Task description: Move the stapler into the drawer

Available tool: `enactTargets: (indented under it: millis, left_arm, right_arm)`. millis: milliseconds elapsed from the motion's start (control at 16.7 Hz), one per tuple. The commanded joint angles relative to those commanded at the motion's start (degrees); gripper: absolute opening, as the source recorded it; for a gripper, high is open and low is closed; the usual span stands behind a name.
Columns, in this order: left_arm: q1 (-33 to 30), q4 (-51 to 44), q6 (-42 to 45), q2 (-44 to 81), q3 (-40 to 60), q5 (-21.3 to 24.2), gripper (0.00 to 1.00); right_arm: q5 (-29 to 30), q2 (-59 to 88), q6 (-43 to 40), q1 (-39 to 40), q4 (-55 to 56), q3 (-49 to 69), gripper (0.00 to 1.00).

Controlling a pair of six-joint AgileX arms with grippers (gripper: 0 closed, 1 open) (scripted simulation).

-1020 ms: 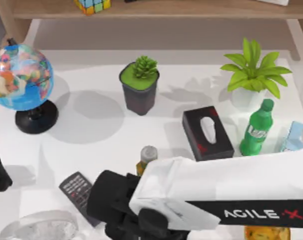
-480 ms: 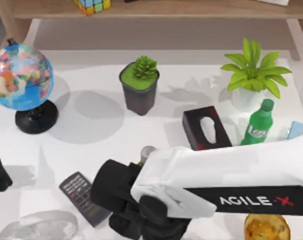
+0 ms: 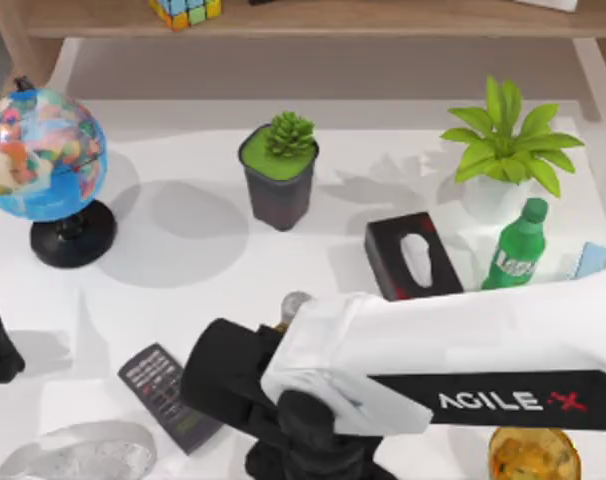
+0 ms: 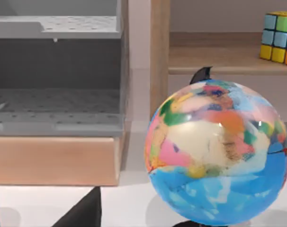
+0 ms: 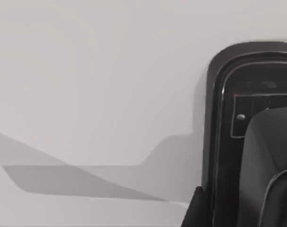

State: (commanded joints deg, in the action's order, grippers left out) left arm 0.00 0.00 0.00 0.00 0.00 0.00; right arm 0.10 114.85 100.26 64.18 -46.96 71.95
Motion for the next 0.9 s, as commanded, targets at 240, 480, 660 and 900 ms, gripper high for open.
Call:
enactTargets:
  millis: [240,480,660,900]
  left_arm:
    - [0.0,0.0,0.0,0.0,0.0,0.0,1.0]
    - [0.0,0.0,0.0,0.0,0.0,0.0,1.0]
    - [0.0,0.0,0.0,0.0,0.0,0.0,1.0]
    - [0.0,0.0,0.0,0.0,0.0,0.0,1.0]
  right_arm:
    - [0.0,0.0,0.0,0.0,0.0,0.0,0.0]
    - [0.0,0.0,0.0,0.0,0.0,0.0,0.0]
    - [-0.01,-0.11,0.05,0.14,-0.01,-0.06,0.0]
    - [-1.18,-2.92,-0.4,2.51,-0.55,0.27,0.0]
